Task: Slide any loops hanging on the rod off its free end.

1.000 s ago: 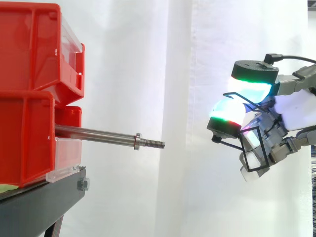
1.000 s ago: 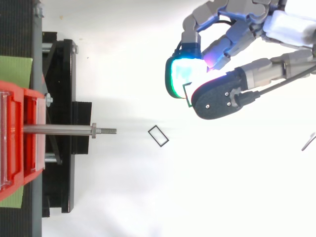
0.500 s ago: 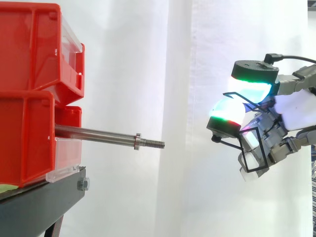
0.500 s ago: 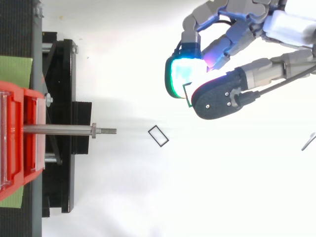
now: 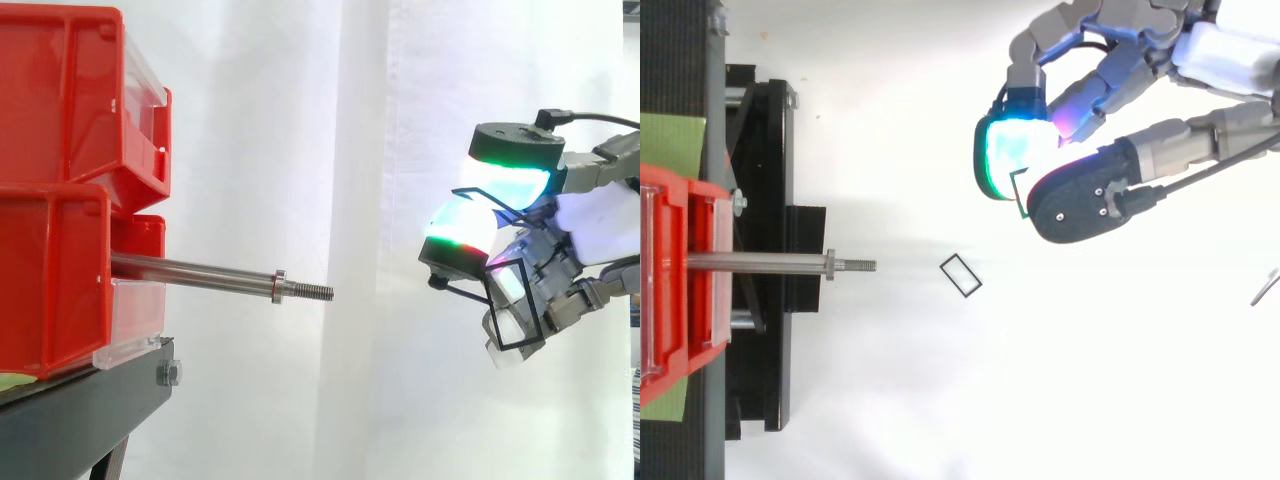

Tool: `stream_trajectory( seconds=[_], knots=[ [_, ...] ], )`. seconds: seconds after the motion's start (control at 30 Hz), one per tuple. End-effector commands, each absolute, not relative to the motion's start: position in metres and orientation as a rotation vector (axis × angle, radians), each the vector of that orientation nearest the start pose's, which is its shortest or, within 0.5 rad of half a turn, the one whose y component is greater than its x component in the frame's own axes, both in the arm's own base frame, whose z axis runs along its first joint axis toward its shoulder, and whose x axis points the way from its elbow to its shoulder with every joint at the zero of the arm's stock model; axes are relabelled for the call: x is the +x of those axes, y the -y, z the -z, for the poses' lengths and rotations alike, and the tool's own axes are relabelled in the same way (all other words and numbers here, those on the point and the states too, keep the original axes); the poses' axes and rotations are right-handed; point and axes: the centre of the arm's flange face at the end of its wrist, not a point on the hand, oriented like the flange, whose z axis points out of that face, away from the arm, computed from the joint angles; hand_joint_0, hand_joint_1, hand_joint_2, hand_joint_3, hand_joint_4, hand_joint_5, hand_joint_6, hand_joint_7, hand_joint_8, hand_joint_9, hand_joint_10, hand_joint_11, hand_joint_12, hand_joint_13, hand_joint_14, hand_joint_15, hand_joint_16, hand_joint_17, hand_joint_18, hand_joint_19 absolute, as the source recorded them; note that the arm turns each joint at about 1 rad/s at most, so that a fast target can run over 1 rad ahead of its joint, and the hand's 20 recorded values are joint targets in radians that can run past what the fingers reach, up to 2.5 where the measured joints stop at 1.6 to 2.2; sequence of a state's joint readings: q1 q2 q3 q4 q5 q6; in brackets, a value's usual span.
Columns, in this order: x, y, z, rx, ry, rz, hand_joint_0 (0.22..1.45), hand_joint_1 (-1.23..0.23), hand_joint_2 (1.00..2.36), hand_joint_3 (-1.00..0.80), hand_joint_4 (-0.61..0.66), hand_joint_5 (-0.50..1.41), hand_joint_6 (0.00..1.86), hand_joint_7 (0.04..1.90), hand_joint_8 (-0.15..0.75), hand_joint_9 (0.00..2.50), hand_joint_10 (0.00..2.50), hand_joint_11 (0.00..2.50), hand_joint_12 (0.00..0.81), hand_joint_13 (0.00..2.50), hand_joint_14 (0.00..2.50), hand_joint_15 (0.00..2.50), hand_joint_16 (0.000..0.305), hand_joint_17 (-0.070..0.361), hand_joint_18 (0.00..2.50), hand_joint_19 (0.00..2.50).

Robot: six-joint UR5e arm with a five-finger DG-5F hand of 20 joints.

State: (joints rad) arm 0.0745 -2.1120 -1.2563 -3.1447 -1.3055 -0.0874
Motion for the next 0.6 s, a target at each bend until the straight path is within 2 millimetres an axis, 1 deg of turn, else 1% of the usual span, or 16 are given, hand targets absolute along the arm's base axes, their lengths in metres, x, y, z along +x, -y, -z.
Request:
stream_trajectory(
  seconds=[0.0, 0.57],
  knots=[
    [0.6821, 0.1085, -0.3194, 1.361, -1.297, -0.864, 0.66, -0.76, 1.01, -0.33, -0.03, -0.16, 0.89, 1.12, 0.271, 1.0, 0.02, 0.56, 0.351, 0.76, 0.01, 0.34, 0.045, 0.101, 0.6, 0.39],
    [0.6817, 0.1096, -0.3205, 1.361, -1.294, -0.864, 0.66, -0.76, 1.01, -0.34, -0.03, -0.16, 0.89, 1.11, 0.273, 0.99, 0.02, 0.55, 0.356, 0.74, 0.01, 0.33, 0.045, 0.102, 0.6, 0.4]
  ],
)
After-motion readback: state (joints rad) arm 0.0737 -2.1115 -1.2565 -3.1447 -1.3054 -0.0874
